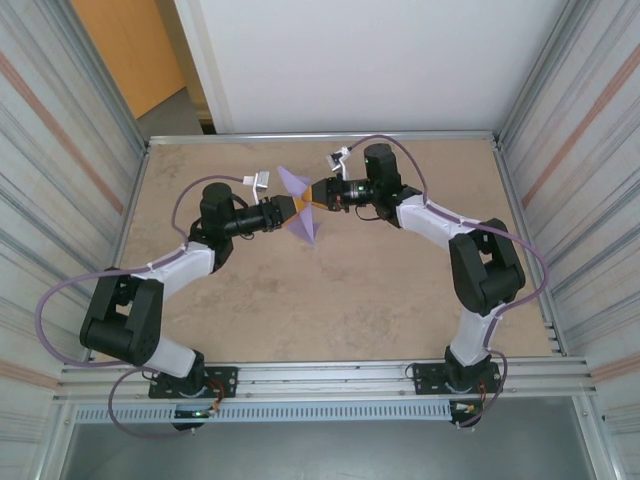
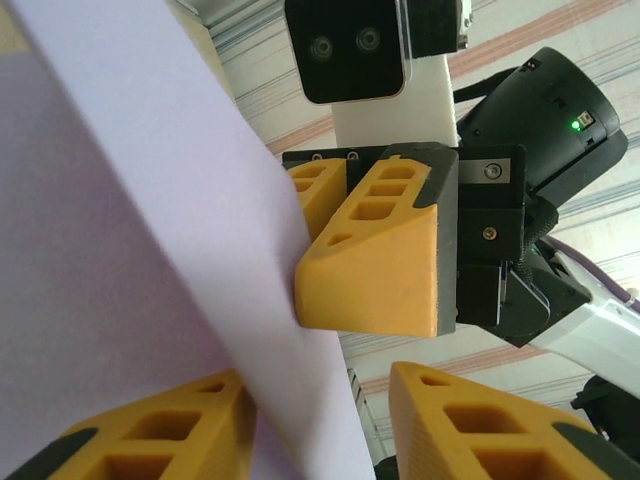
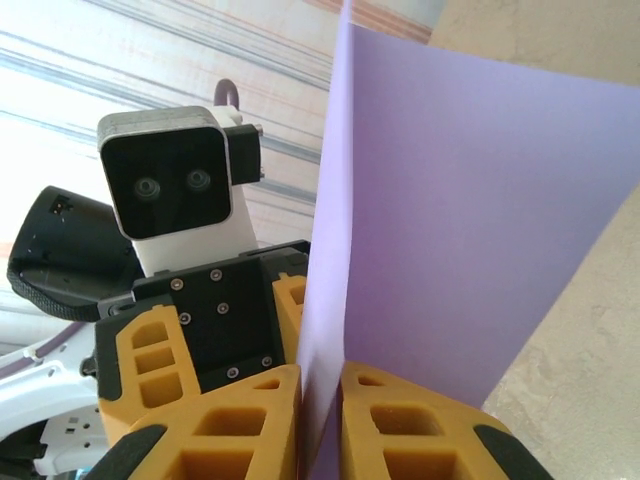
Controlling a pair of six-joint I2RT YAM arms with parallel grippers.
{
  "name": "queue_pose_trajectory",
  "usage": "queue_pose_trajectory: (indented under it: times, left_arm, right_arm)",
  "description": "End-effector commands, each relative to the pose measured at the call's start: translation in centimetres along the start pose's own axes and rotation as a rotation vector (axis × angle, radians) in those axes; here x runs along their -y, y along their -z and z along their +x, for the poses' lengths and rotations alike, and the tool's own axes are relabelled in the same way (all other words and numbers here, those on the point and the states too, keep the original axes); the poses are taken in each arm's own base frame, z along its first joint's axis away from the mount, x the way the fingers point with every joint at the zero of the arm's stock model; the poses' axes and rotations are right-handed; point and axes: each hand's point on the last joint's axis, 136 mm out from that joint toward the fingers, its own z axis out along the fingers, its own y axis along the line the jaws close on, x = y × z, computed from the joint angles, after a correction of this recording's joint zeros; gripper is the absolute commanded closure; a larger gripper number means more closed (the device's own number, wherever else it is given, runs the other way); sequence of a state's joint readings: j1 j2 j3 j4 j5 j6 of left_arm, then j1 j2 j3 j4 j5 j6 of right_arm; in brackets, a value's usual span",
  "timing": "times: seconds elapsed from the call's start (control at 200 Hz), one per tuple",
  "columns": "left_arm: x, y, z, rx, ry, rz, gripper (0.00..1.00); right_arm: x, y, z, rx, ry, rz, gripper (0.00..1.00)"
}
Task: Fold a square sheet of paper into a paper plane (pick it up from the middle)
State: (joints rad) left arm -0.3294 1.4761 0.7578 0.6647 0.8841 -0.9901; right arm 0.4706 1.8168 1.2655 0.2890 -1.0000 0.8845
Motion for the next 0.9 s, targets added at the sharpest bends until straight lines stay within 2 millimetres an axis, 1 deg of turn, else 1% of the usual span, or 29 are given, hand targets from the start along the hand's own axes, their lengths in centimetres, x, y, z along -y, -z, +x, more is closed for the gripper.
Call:
queue_pose_trajectory:
  times: [0.0,0.376,0.461,0.511,0.581,0.662,0.817,0.892]
  left_arm:
    - [1.4,-0.2,-0.7,0.005,-0.049,0.041,0.65]
    - [1.2,-0.4,-0.8,0.001,-0.044,0.035,0.83]
    - [1.0,-0.4,-0.8,-0.002,-0.042,0.031,0.86]
    - [0.9,-0.4,-0.8,-0.004,-0.040,0.021,0.87]
    - [0.8,-0.4,-0.7,-0.010,-0.045,0.010,0.88]
    - [0.6,-0.3,-0.6,-0.016,-0.054,-0.007,0.88]
    - [-0.1,0.1,-0.1,-0.033,-0.074,-0.055,0.89]
    - [-0.6,0.3,0.2,-0.051,-0.087,-0.089,0.89]
  right_arm:
    - [-2.1,0.9,-0.3,0.013,0.033,-0.034,0.81]
    - [-1.9,1.2,-0.3,0.020,0.030,-0.026,0.80]
    - [-1.4,1.5,-0.3,0.028,0.027,0.000,0.77]
    - [-0.6,1.8,-0.4,0.038,0.021,0.035,0.70]
    - [0.7,3.0,-0.9,0.074,0.020,0.101,0.60]
    - [1.6,4.4,-1.5,0.108,0.025,0.159,0.56]
    - [2.7,7.5,-2.7,0.189,0.030,0.237,0.52]
    - [3.4,8.6,-2.8,0.218,0.036,0.298,0.50]
